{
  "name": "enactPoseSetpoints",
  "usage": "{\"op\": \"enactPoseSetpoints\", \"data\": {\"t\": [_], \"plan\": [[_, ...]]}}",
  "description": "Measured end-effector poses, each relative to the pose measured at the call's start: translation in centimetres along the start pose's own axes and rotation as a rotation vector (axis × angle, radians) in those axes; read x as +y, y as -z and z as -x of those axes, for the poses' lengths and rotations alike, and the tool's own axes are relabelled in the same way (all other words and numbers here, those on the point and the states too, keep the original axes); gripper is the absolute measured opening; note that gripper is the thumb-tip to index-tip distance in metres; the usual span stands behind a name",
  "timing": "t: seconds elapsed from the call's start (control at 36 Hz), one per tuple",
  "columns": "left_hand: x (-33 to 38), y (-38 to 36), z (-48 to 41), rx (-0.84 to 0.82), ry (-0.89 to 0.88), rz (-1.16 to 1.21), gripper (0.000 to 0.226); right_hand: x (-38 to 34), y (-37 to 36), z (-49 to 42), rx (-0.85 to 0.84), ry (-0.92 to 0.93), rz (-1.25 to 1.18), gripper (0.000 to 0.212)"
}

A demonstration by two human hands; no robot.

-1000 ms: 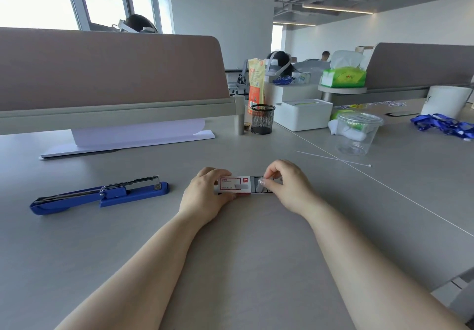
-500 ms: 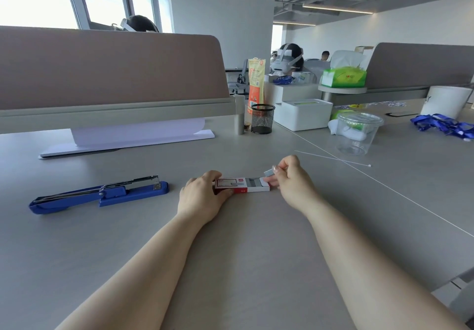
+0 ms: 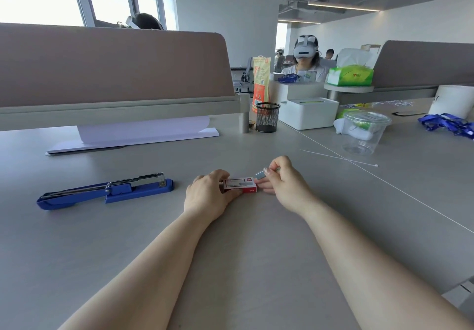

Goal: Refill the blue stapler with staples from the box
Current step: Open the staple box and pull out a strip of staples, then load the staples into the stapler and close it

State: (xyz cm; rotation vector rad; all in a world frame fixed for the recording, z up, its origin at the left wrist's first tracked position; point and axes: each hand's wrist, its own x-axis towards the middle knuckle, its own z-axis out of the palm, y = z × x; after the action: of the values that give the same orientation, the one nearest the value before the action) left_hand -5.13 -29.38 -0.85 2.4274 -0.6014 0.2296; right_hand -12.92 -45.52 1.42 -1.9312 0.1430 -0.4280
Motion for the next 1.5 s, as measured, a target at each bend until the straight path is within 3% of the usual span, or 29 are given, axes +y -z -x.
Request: {"op": "enactPoseSetpoints", "data": {"t": [0.17, 0.31, 0.47, 0.58, 0.78, 0.97, 1.11, 1.28, 1.5], "plan": [[0.1, 0.1, 0.1, -0.01, 0.012, -0.011, 0.052, 0.3, 0.1, -0.2, 0.042, -0.026, -0.014, 0.021], [0.6, 0.6, 0.7, -0.022, -0.013, -0.028, 0.058, 0.2, 0.6, 0.0, 0.185, 0.046, 0.118, 0.009], [0.9, 2.8, 2.2, 0.03, -0.037, 0.001, 0.053, -1.3, 0.0, 0.0, 0.307, 0.143, 0.198, 0.009], [-1.0, 6.0, 3.6, 0.114, -0.09, -0.086, 0.045, -3.7, -3.5, -0.6, 0.257, 0.212, 0.121, 0.007], [-9.3, 12.8, 7.5, 0.26, -0.167, -0.498, 0.036, -6.7, -13.0, -1.1, 0.094, 0.229, -0.05, 0.01], [-14.0, 14.1, 6.7, 0.277, 0.06, -0.447, 0.05, -6.5, -17.7, -1.9, 0.142, 0.239, -0.075, 0.007], [-15.5, 13.4, 5.4, 0.169, 0.017, -0.502, 0.06, -5.6, -18.2, -2.1, 0.096, 0.311, -0.07, 0.009], [-15.5, 13.3, 5.5, 0.145, 0.078, -0.45, 0.05, -5.4, -18.4, -2.5, 0.035, 0.312, -0.055, 0.019], [-15.6, 13.6, 5.6, 0.245, 0.073, -0.334, 0.032, -5.2, -18.3, -2.6, 0.033, 0.311, -0.085, 0.018]]}}
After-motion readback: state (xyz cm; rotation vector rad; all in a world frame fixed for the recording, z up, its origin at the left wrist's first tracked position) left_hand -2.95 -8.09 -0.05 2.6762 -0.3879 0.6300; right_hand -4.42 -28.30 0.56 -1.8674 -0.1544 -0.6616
